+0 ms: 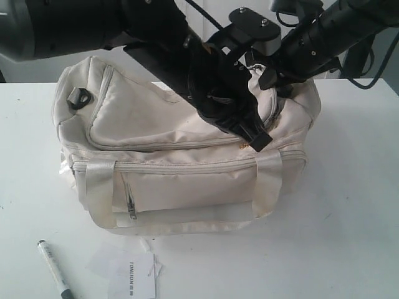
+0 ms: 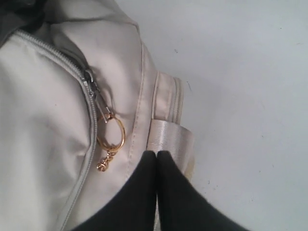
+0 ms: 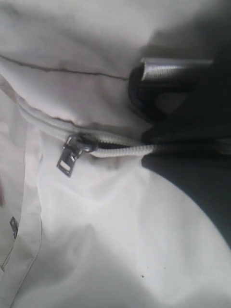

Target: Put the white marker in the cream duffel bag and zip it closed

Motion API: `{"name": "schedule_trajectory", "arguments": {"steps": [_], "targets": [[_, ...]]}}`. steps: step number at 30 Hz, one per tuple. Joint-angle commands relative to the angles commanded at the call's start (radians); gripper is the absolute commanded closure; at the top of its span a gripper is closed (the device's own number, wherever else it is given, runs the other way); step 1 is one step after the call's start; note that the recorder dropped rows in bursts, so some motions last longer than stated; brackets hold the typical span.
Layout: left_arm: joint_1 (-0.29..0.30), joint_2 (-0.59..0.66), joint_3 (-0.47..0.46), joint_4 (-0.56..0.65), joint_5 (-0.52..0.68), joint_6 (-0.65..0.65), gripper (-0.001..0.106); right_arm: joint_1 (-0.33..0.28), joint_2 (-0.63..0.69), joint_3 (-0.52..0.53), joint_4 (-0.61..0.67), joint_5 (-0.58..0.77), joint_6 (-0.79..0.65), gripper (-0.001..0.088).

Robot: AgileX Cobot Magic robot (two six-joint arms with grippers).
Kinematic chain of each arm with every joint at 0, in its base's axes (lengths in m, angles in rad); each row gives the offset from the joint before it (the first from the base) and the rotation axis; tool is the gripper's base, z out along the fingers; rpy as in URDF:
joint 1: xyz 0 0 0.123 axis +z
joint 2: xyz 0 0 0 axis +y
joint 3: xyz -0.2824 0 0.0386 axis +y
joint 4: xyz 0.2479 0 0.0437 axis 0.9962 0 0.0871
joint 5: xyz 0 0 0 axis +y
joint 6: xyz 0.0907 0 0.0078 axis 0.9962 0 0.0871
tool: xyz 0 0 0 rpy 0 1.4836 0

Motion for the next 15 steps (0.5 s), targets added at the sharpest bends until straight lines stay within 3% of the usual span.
{"name": "schedule_trajectory", "arguments": {"steps": [3, 4, 8, 15], "targets": [[0.0, 0.012, 0.0, -0.002, -0.033, -0.003, 0.057, 0.0, 0.0, 0.0, 0.0, 0.003, 0.0, 0.0868], [0.0, 0.017, 0.0, -0.002, -0.049, 0.009, 0.054, 0.0, 0.0, 0.0, 0.0, 0.005, 0.0, 0.0868], [-0.013, 0.021, 0.0, -0.041, -0.121, 0.196, 0.055, 0.0, 0.0, 0.0, 0.0, 0.005, -0.002, 0.0868], [-0.015, 0.046, 0.0, -0.077, -0.2, 0.235, 0.057, 0.0, 0.0, 0.0, 0.0, -0.001, -0.01, 0.0868]]}}
